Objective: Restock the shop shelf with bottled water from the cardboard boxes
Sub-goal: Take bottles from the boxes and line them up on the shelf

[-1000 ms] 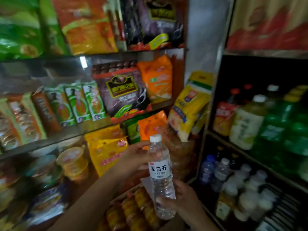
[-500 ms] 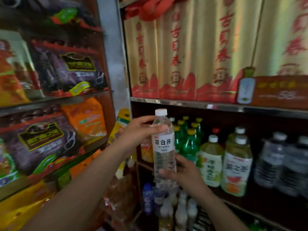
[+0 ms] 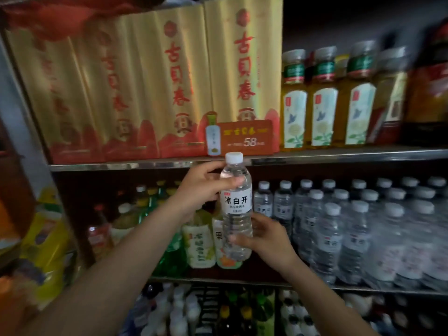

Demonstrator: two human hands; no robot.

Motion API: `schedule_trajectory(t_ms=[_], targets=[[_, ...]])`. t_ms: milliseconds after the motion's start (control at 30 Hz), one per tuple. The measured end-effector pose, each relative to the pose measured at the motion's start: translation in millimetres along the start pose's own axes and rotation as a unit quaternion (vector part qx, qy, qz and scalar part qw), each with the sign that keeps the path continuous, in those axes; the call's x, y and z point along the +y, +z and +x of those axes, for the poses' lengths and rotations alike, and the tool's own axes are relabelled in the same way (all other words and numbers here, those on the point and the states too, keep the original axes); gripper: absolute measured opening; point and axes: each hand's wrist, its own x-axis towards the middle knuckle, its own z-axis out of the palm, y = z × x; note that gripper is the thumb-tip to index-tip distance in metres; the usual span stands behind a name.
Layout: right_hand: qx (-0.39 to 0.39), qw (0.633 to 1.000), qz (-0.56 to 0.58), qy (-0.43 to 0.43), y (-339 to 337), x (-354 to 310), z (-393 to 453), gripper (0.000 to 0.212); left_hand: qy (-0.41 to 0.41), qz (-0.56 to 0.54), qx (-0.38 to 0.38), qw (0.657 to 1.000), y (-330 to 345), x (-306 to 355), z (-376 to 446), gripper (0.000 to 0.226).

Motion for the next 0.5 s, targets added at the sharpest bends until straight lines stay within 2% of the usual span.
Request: schedule_trajectory(t_ms=[100,200,300,400,500], targets=[[0.064,0.997,-0.012,0.049,-31.1,20.5,-6.2,0.054,-0.007,-0.015,-0.034,0.999,40.2,-8.0,18.4,0.042],[0.103,0.99,-0.071,0.072,-52.5,47.2,-2.9,0.061,-0.036,-0.032,-0.069,0.996,74.2,-23.3,35.2,0.047],[0.122,0.975,-0.161,0.09,-58.6,75.6,4.0,0.041,-0.064,-0.037,-0.09,0.993,99.7,-39.5,46.8,0.042],[0.143,0.963,-0.19,0.123,-55.4,98.8,9.9,0.039,-0.071,-0.017,-0.112,0.991,116.3,-61.2,56.5,0.032],[0.143,0.949,-0.214,0.18,-44.7,118.6,13.1,0.025,-0.088,0.004,-0.123,0.989,126.1,-88.8,65.2,0.037]])
